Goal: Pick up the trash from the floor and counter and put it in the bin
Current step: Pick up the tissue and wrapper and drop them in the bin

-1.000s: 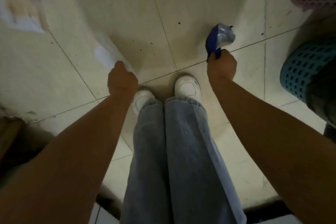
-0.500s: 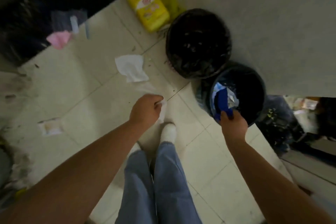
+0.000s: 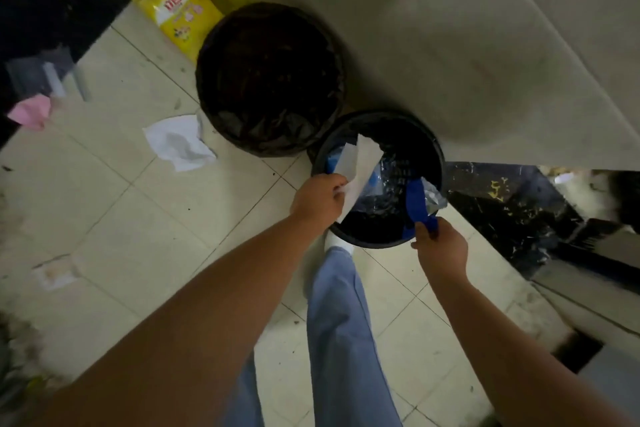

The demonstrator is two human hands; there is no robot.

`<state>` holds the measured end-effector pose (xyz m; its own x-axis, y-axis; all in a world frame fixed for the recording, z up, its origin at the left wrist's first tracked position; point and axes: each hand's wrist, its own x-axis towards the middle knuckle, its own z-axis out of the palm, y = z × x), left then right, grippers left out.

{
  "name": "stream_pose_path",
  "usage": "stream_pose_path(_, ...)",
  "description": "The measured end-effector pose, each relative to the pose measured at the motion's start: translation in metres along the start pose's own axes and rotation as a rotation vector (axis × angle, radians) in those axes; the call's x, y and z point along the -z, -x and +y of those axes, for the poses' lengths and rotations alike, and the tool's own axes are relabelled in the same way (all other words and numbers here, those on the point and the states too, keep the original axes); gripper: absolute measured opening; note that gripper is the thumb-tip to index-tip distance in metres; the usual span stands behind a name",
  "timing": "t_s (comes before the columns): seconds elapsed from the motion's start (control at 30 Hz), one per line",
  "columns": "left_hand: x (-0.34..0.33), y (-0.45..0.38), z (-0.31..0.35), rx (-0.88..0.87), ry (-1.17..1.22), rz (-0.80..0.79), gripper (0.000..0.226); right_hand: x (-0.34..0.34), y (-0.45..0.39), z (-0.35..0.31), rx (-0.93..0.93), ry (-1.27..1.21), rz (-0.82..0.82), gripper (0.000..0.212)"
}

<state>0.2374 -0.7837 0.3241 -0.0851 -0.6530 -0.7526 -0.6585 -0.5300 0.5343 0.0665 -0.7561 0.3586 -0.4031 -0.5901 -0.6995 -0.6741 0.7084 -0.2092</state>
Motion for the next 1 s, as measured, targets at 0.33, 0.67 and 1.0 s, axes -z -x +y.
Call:
stream_pose_path(0.33,-0.043,-0.041,-0.017,0.280,-0.375,0.000,0.042,-0.033,-0.117,0.001,0.145,0.495,-0.370,0.032)
stream_pose_path(0.67,0.012,0.018,-0.076,0.311,-0.571,0.179,0.052,-0.064,-0.060,-0.048,0.579,0.697,-0.299,0.053)
stream_pose_path(1.0,0.062,0.101,-0.201,0.595,-0.285,0.384,0.053,-0.146,0.059,-0.150,1.071,0.955,-0.304,0.070)
